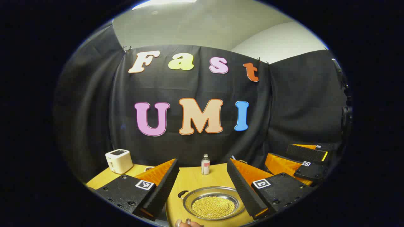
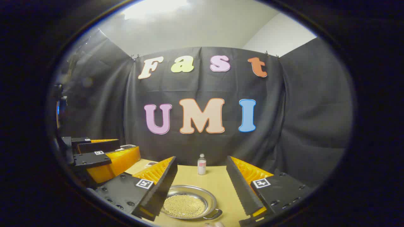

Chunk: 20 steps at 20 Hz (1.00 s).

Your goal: First push the handle of the pot to place it horizontally, then grasp the pot with both hands and set it on the induction cooktop.

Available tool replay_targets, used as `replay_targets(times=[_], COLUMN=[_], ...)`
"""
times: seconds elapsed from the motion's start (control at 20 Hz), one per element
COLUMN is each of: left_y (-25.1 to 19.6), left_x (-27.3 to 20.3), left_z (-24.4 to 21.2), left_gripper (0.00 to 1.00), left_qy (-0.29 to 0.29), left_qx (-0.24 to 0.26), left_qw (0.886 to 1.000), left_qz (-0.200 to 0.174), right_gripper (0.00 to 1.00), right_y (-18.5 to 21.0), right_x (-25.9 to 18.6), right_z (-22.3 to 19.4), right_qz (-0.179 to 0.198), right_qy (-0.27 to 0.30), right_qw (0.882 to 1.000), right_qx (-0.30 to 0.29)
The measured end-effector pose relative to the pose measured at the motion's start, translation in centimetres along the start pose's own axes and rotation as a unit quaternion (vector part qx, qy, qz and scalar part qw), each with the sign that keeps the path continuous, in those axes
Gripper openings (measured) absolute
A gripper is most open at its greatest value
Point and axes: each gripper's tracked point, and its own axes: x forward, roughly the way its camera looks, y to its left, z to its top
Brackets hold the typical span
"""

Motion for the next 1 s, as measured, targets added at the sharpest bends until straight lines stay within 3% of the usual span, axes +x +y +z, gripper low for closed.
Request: replay_targets(times=[0.45, 1.0], left_y=[1.3, 1.5], left_x=[0.5, -0.4], left_z=[0.3, 0.2], left_gripper=[0.99, 0.99], left_qy=[0.002, 0.001], left_qx=[0.018, 0.015], left_qw=[0.999, 0.999], left_qz=[0.037, 0.038], right_gripper=[0.98, 0.99], right_y=[-2.8, -2.5], right_x=[0.4, -1.1], right_z=[0.9, 0.9], right_qz=[-0.022, -0.02], right_qy=[-0.009, -0.004], right_qw=[1.0, 1.0], right_qx=[0.014, -0.002])
